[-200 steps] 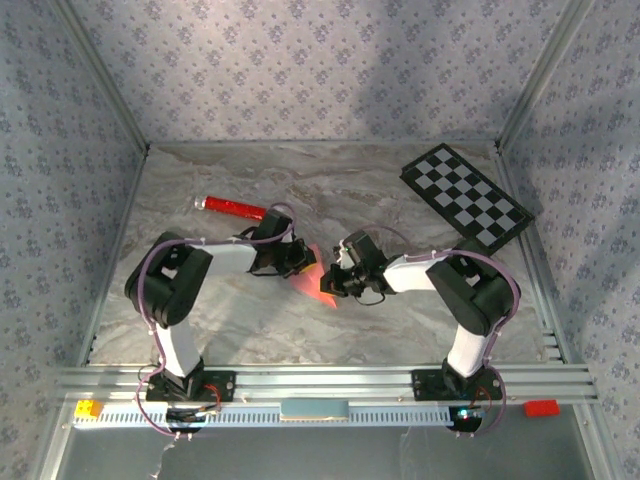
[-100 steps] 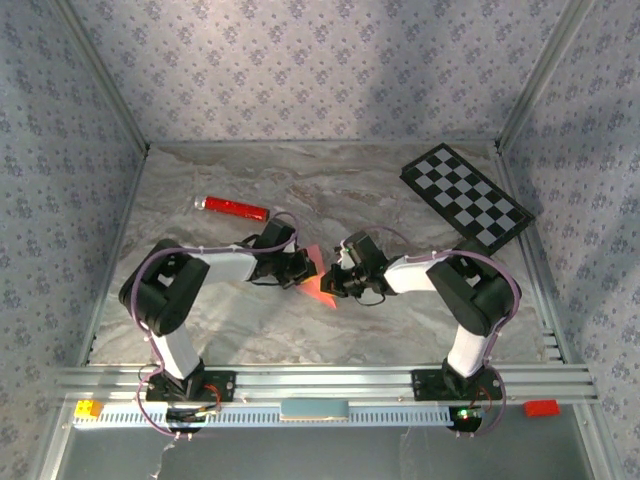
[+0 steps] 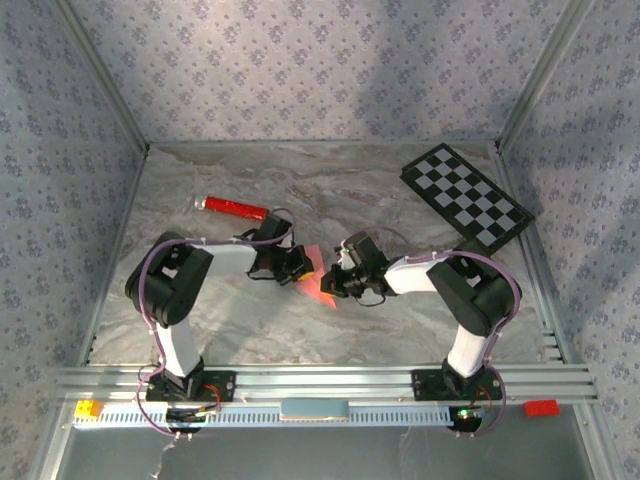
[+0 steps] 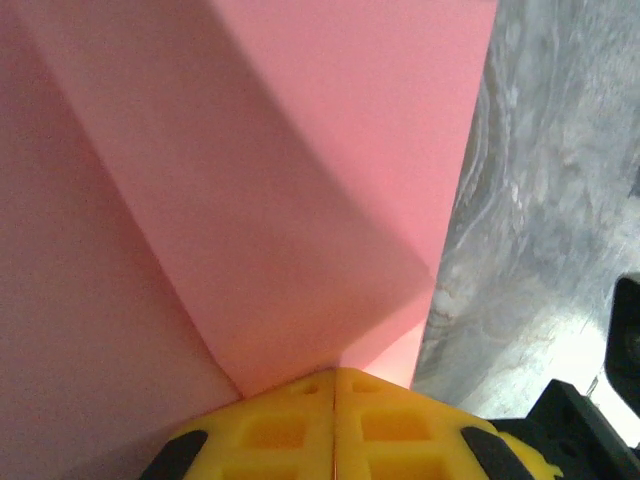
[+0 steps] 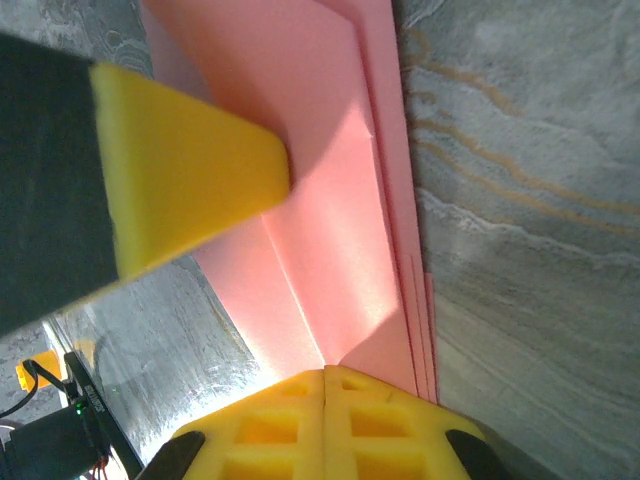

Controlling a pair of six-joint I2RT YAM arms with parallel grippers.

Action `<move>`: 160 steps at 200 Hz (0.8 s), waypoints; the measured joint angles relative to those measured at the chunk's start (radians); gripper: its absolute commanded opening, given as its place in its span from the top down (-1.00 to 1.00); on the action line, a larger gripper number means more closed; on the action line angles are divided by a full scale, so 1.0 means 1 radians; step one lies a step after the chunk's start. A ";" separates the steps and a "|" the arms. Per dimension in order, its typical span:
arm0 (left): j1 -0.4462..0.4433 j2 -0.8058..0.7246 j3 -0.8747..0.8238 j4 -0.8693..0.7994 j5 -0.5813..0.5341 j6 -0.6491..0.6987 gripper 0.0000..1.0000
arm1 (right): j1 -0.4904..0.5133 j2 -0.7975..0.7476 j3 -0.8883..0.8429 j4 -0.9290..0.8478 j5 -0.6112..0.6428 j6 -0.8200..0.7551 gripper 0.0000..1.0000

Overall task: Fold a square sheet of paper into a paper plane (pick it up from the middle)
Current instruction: Fourth fold the wing at the center of the table.

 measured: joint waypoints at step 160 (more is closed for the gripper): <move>0.190 0.061 0.142 -0.109 -0.047 0.192 0.79 | 0.000 -0.005 -0.022 0.043 0.011 0.000 1.00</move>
